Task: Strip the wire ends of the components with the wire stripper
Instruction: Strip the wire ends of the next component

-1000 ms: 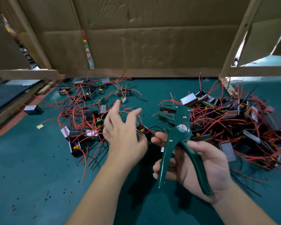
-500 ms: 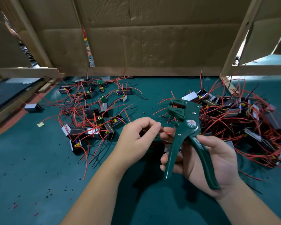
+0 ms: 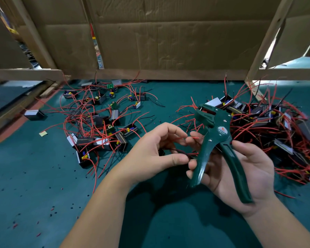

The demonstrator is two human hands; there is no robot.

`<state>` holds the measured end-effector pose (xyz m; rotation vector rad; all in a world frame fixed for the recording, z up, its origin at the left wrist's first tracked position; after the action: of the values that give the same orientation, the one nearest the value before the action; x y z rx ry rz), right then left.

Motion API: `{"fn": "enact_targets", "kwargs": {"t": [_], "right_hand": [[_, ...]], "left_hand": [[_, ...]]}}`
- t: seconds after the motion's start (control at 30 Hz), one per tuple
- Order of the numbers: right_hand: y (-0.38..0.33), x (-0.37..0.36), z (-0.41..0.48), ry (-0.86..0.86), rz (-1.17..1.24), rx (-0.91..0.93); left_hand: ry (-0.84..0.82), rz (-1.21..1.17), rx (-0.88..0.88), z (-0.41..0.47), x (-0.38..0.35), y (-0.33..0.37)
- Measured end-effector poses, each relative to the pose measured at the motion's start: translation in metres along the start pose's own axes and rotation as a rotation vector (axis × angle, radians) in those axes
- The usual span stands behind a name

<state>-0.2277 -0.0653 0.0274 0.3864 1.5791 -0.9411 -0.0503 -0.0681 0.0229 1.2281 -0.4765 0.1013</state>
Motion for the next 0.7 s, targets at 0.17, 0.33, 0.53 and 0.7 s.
{"fn": "enact_targets", "kwargs": {"t": [0.17, 0.33, 0.53, 0.7], "right_hand": [[-0.002, 0.002, 0.001, 0.009, 0.017, 0.003], [-0.004, 0.004, 0.001, -0.035, 0.092, -0.019], [-0.006, 0.007, 0.001, 0.067, 0.012, 0.039], [-0.006, 0.006, 0.000, 0.085, -0.009, 0.053]], "left_hand": [[0.119, 0.161, 0.020, 0.002, 0.000, -0.001], [0.183, 0.137, 0.001, 0.003, 0.000, 0.002], [0.125, -0.022, 0.124, 0.002, 0.004, -0.003], [0.034, -0.050, 0.123, -0.003, 0.014, -0.004]]}}
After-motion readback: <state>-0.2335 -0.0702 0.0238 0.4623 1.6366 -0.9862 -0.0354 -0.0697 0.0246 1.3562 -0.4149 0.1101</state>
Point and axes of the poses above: each hand's wrist, its own z-axis towards the middle knuckle, its own x-axis out of the back of the hand, y = z × x, the point moved 2 cm from there along z, towards the middle knuckle, and after that the axes turned 15 degrees about z, right-handed, at the moved point
